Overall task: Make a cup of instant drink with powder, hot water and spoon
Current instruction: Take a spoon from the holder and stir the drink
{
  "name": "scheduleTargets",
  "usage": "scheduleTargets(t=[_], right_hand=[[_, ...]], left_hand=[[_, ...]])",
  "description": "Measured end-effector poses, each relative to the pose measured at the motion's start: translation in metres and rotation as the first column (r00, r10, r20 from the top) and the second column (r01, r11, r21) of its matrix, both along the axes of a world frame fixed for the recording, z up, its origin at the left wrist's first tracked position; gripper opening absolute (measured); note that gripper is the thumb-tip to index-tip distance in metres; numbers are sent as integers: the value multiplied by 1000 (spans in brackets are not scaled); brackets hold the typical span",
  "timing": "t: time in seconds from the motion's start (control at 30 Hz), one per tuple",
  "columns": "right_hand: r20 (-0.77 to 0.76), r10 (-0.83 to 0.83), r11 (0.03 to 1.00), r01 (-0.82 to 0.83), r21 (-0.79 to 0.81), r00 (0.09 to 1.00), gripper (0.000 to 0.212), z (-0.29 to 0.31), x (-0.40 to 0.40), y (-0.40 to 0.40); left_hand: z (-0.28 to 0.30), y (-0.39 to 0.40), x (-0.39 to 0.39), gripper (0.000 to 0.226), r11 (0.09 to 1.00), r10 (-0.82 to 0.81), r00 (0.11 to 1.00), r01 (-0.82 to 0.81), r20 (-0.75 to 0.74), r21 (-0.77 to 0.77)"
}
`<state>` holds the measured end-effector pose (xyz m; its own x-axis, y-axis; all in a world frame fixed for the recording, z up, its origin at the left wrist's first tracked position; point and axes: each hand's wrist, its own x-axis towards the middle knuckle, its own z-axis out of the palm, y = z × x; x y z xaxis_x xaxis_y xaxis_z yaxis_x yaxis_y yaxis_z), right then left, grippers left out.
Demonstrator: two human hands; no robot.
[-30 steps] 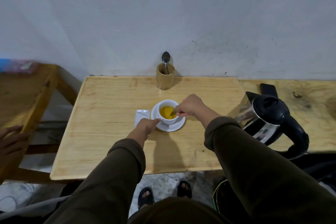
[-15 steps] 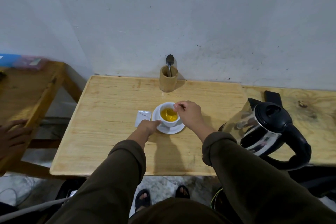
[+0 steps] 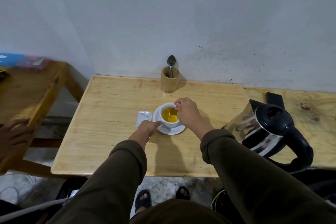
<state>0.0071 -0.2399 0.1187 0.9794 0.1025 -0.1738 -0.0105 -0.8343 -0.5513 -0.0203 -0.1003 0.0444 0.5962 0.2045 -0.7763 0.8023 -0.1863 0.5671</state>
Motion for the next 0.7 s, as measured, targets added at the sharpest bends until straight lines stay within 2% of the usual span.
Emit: scheduleTargets(t=[0.17, 0.3, 0.53, 0.7], right_hand=[[-52, -14, 989, 21, 147, 999, 29, -3, -1, 1], [-70, -15, 964, 33, 264, 997, 20, 2, -3, 1], [37, 28, 999, -29, 42, 999, 19, 3, 3, -3], [44, 87, 993, -90, 77, 995, 27, 0, -1, 0]], left_hand=[[1, -1, 1, 63, 1000, -17, 1000, 17, -10, 7], [1, 1, 1, 63, 999, -30, 999, 30, -12, 15], [3, 1, 2, 63, 999, -34, 999, 34, -23, 16], [5, 1, 2, 62, 999, -30, 999, 30, -24, 13]])
